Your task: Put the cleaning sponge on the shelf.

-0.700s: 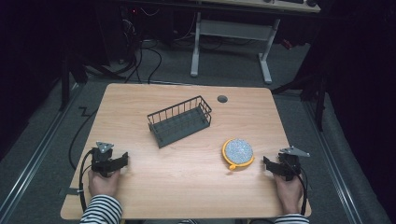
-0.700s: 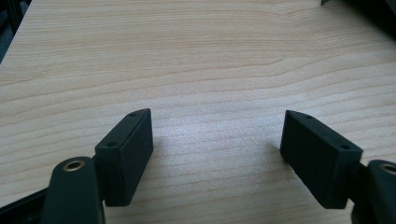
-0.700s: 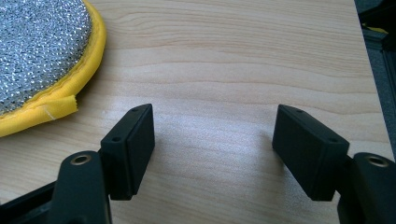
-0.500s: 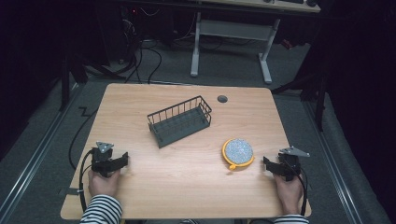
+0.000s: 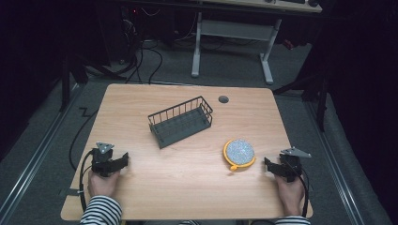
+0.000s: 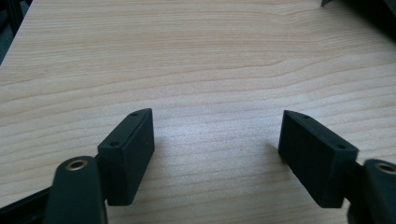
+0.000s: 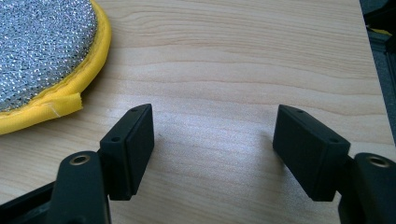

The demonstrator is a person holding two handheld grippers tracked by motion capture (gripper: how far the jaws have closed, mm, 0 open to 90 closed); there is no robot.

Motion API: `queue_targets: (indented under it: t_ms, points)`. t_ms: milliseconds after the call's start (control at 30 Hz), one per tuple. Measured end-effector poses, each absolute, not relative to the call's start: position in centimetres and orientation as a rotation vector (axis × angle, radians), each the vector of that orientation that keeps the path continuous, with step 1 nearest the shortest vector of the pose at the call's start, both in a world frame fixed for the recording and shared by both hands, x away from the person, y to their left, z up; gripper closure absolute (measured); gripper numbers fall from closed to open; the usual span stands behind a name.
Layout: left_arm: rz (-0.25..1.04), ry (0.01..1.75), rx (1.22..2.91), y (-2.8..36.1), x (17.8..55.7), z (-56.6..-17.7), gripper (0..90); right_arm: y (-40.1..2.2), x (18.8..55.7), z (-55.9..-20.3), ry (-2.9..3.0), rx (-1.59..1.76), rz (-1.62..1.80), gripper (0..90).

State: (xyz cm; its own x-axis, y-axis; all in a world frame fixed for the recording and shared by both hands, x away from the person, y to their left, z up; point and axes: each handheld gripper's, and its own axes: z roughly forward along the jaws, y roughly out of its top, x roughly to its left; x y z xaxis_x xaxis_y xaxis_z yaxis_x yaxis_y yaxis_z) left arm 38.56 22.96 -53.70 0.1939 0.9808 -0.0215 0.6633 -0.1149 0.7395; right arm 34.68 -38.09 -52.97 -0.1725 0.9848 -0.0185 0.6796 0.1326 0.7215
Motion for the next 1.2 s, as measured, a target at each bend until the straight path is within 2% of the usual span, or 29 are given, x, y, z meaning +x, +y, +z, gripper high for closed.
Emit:
queue_targets:
  t_ms: [167, 633, 1000, 1200]
  points:
    - [0.653, 1.535, 1.851, 22.9, 38.6, -53.7, 28.4, -38.1, 34.7, -53.0, 1.916, 1.596, 0.799, 29.3]
    - [0.488, 1.526, 1.794, 22.7, 39.4, -52.4, 30.4, -38.1, 34.6, -53.0, 1.925, 1.590, 0.804, 29.1]
    - [0.460, 1.413, 1.788, 21.4, 40.2, -49.2, 33.1, -38.1, 34.6, -53.0, 1.926, 1.587, 0.803, 29.1]
    - [0.428, 1.366, 1.789, 20.6, 41.4, -47.3, 31.3, -38.1, 34.6, -53.0, 1.926, 1.587, 0.803, 29.0]
